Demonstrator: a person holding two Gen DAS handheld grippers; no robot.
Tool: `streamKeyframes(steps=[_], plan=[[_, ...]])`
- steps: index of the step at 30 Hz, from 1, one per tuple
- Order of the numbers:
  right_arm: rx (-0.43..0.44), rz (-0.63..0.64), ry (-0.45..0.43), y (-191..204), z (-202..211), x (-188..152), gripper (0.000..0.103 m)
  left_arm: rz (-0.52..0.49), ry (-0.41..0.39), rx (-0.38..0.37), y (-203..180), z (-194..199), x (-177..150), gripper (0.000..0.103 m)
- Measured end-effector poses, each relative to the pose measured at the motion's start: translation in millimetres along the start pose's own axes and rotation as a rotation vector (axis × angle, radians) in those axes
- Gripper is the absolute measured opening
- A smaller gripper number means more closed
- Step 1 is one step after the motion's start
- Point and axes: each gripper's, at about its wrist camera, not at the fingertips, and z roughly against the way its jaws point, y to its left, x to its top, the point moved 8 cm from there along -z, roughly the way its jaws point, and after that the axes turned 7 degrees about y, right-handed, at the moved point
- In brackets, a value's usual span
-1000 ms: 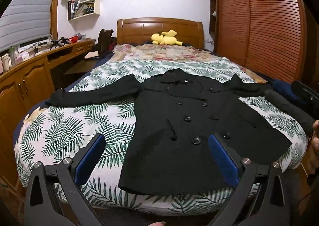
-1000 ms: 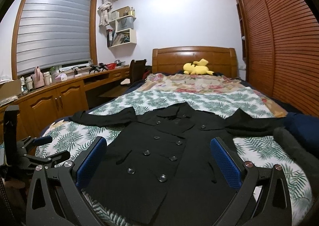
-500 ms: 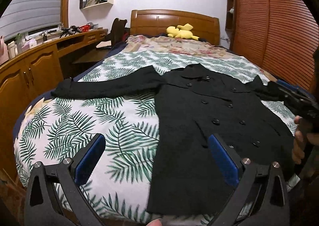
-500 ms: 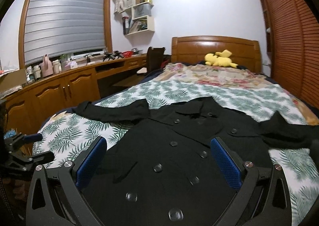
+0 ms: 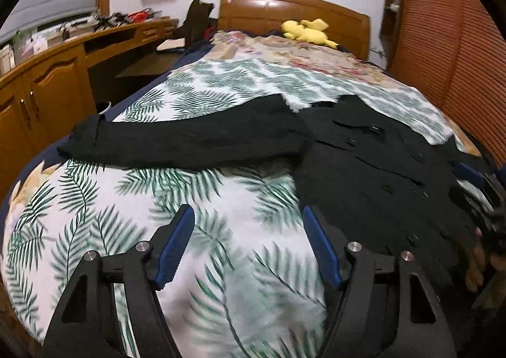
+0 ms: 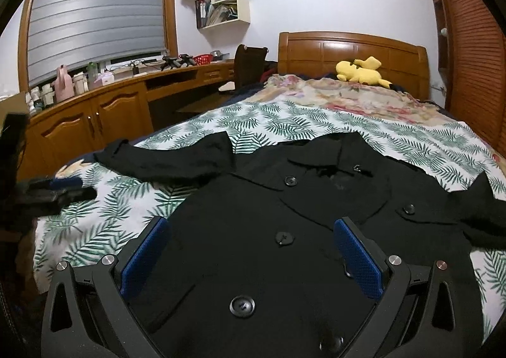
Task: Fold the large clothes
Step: 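Move the left gripper to the coat sleeve nearest it, then close the left gripper on the sleeve cuff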
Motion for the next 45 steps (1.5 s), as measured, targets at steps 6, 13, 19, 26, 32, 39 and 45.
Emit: streamKeyframes(steps=[6,13,19,26,32,39,45], plan=[[0.016,-0.031,0.045,-18.5,-4.5,-6.5,0.103,0.058,0.032,0.025,37.4,-45.3,31.3,0.072],[0.026,-0.045,0.096,-15.5,-2.7,-7.5,0.103,0.150,0.083,0.061,85.6,-88.1,51.3,0.072],[0.023,-0.043,0.105,-13.9,-7.1,-4.9,0.103,0.306,0.171,0.073,127.3,-121.9,47.3,0.072],[0.007,-0.022,0.086,-5.4,-15.2,0.8,0.103,0.451,0.212,0.031,147.4,-141.1,44.1,0.055],[0.000,-0.016,0.070,1.2,-24.0,4.8,0.103,0.460,0.237,0.027,149.1,-149.3,52.3,0.003],[-0.010,-0.010,0.047,2.7,-10.1,8.1,0.103,0.276,0.108,0.083,95.1,-90.9,94.8,0.002],[-0.028,-0.006,0.011,-2.4,15.5,10.5,0.103,0.083,0.006,0.047,4.7,-30.1,124.5,0.003]])
